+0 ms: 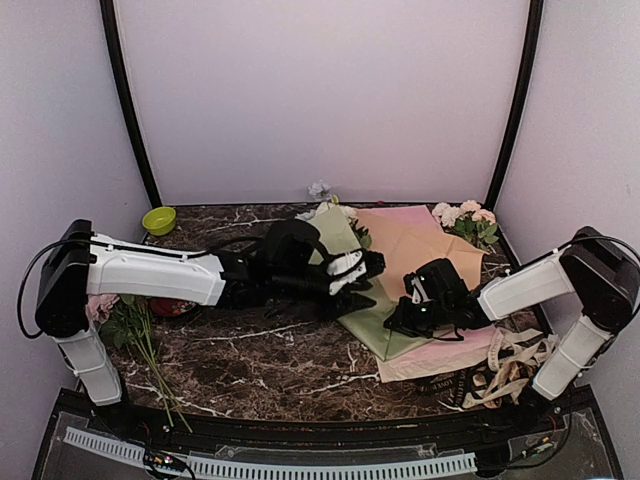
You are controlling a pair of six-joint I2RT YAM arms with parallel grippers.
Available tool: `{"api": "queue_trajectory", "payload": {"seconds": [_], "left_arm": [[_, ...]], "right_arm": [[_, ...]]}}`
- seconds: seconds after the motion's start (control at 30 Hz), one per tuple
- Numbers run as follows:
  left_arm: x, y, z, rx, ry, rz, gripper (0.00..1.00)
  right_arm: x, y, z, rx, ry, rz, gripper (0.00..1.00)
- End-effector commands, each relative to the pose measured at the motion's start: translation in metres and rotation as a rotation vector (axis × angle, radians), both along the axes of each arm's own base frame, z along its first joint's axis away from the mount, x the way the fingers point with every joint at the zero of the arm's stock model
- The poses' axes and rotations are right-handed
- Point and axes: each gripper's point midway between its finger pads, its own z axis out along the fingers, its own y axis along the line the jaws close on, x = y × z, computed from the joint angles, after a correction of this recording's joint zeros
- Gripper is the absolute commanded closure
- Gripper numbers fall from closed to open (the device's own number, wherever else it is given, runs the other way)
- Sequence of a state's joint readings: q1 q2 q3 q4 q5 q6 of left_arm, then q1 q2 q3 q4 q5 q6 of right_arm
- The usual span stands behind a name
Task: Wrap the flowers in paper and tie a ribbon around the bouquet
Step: Press the fold line on the 2/3-folded wrapping paper.
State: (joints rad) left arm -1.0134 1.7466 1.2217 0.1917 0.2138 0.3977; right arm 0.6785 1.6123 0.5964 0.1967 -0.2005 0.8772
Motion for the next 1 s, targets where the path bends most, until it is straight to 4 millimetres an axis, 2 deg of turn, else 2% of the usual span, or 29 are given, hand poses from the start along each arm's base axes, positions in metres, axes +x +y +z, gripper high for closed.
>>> {"api": "queue_trajectory", "payload": {"seconds": [0.0, 0.17, 0.33, 0.43, 0.57, 0.73, 0.97], "left_arm": [[-0.04, -0.014, -0.067, 0.065, 0.16, -0.18, 0.73], [-0.027, -0.032, -0.103, 0.114, 0.17, -0.171, 0.78], [-0.026, -0.034, -0.147, 0.196, 0.217, -0.165, 0.78], [-0.025, -0.033, -0.154, 0.196, 0.237, -0.149, 0.78], [-0.014, -0.03, -0.158, 0.222, 0.218, -0.088, 0.79], [0.006, -0.008, -0.172, 0.302, 0.253, 0.017, 0.81], [0.027, 0.017, -0.178, 0.319, 0.378, 0.13, 0.85]], "right_arm": [[-0.006, -0.006, -0.013, -0.029, 0.043, 0.0, 1.0], [-0.009, -0.009, -0.013, -0.03, 0.04, -0.005, 1.0], [-0.008, -0.008, -0.012, -0.025, 0.036, -0.002, 1.0], [-0.01, -0.008, -0.014, -0.028, 0.042, 0.006, 1.0], [-0.012, -0.009, -0.015, -0.027, 0.048, 0.009, 1.0], [-0.013, -0.01, -0.014, -0.031, 0.043, 0.011, 1.0], [-0.014, -0.01, -0.015, -0.037, 0.046, 0.018, 1.0]]}}
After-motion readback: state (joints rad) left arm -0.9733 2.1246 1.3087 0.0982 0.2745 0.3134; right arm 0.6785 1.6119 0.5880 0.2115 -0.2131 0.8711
